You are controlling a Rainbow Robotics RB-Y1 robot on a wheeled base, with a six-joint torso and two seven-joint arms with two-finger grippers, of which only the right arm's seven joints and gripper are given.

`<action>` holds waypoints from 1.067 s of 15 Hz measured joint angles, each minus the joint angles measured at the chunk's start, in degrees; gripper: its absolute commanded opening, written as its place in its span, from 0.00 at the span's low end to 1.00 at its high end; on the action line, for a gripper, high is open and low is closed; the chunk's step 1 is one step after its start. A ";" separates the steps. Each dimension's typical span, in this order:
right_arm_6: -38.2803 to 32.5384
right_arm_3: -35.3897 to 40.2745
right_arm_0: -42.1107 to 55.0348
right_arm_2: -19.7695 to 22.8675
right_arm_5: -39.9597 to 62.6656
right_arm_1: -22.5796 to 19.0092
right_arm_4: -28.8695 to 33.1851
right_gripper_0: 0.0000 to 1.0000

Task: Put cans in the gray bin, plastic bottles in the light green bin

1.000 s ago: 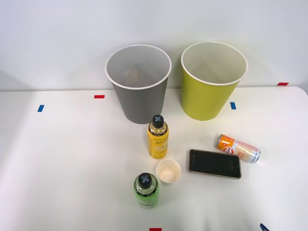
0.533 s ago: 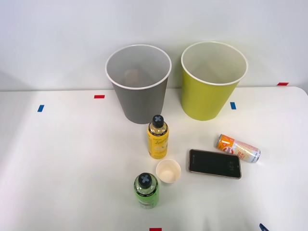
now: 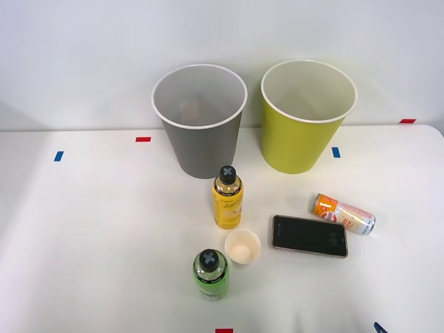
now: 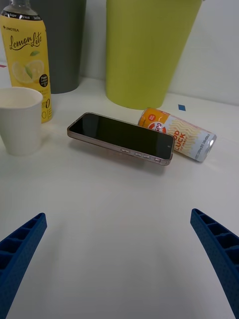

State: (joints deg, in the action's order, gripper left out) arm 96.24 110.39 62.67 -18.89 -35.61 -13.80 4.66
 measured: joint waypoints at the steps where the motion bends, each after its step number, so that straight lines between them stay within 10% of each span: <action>1: 0.00 0.00 0.00 0.00 0.00 0.00 0.00 1.00; 16: 0.00 0.00 0.00 0.00 0.00 0.00 0.00 1.00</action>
State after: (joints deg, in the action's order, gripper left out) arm 96.24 110.39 62.67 -18.90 -35.60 -13.80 4.66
